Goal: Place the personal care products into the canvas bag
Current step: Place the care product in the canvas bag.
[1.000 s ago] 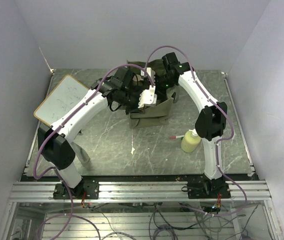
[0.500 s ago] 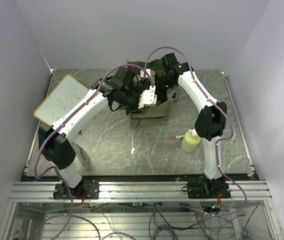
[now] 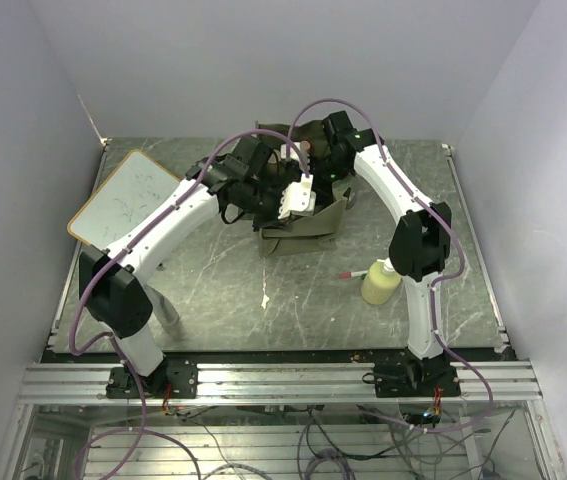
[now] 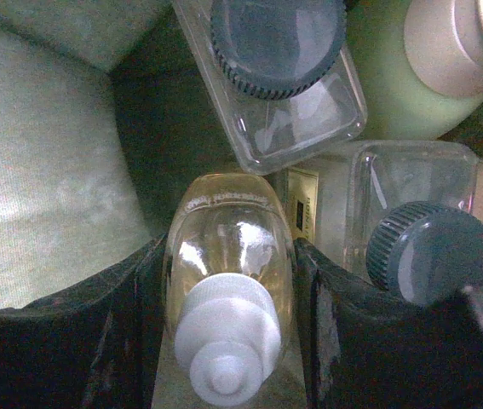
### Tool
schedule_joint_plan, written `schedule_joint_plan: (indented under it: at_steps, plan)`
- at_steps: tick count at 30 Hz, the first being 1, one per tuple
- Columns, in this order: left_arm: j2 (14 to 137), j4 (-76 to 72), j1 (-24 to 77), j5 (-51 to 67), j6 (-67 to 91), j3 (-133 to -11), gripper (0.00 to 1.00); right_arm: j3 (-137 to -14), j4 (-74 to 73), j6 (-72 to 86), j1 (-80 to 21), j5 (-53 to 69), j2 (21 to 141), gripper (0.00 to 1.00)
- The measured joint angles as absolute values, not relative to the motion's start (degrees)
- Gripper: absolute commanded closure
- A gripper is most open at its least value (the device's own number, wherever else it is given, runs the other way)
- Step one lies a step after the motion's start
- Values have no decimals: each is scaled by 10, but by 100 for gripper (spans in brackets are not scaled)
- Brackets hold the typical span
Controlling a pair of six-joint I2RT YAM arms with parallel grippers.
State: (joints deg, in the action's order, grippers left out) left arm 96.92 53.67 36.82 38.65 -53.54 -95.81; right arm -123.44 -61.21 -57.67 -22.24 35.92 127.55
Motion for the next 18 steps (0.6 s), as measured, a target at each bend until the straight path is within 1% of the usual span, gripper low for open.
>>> schedule_joint_plan:
  at_steps: [10,13,18]
  plan:
    - [973,536,371,387,-531,-958,89,-1222,-597,-557,-222,351,1275,41]
    - [973,535,373,387,-529,-958,89,-1222,-594,-546,-222,349,1275,39]
    - [976,535,379,384,-526,-958,88,-1222,-584,-528,-223,338,1274,38]
